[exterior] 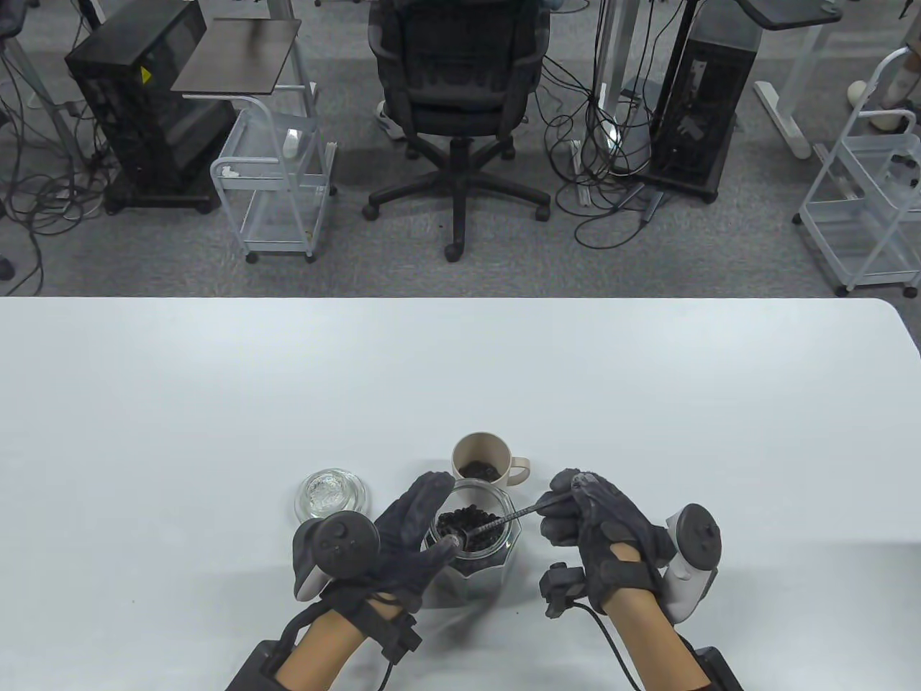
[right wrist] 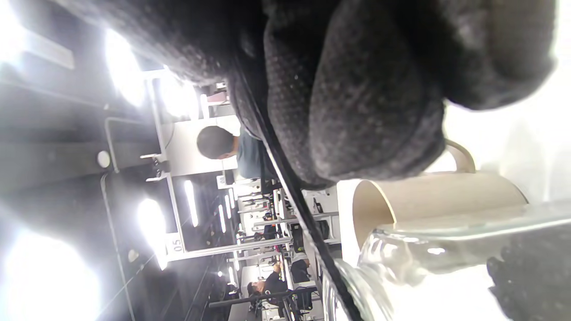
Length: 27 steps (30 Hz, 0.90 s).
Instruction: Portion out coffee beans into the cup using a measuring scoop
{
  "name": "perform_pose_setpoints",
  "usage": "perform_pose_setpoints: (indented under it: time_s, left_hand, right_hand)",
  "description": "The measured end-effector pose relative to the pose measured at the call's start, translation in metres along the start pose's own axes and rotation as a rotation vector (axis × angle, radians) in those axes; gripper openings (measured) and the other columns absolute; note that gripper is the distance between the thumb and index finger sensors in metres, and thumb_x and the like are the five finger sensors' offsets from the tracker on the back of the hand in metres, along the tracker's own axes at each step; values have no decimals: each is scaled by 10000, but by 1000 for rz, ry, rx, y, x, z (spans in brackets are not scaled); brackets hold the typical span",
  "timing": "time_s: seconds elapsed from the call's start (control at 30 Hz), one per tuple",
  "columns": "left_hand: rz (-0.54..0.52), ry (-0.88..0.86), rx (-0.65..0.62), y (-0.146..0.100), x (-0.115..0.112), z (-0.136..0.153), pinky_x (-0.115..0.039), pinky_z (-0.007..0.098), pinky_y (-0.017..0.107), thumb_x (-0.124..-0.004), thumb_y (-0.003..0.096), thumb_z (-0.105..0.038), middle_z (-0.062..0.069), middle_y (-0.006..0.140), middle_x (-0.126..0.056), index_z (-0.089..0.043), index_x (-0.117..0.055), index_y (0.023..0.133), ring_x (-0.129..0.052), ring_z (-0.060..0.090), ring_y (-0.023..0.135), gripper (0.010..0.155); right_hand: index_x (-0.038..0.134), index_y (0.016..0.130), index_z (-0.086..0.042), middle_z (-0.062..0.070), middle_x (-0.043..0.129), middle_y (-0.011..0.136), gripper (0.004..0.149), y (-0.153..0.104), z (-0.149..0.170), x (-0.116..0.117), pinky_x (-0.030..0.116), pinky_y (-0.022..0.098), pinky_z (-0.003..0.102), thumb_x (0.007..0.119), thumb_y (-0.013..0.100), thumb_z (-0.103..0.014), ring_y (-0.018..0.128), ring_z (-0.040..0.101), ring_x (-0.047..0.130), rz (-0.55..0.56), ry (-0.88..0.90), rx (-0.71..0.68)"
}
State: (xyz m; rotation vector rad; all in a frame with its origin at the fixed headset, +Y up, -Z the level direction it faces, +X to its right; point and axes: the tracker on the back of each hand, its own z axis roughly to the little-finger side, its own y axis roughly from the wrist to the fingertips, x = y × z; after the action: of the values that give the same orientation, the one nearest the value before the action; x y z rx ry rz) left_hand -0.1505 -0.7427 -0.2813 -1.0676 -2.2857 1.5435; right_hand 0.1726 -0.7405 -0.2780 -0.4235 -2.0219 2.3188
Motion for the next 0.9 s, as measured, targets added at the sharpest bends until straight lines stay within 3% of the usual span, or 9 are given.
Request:
perform_pose_setpoints:
  time_s: [0.9]
  left_hand:
    - [1, -1, 3, 0, 0, 0, -527, 679, 683, -607, 469, -720, 169, 1185, -447, -241, -384, 1137, -650, 522, 1016, 852]
  right_hand:
    - [828, 801, -53, 236, 952, 591, 397, 7, -3, -27, 840, 313, 500, 751, 539, -341, 346, 373, 1042, 63, 202, 59]
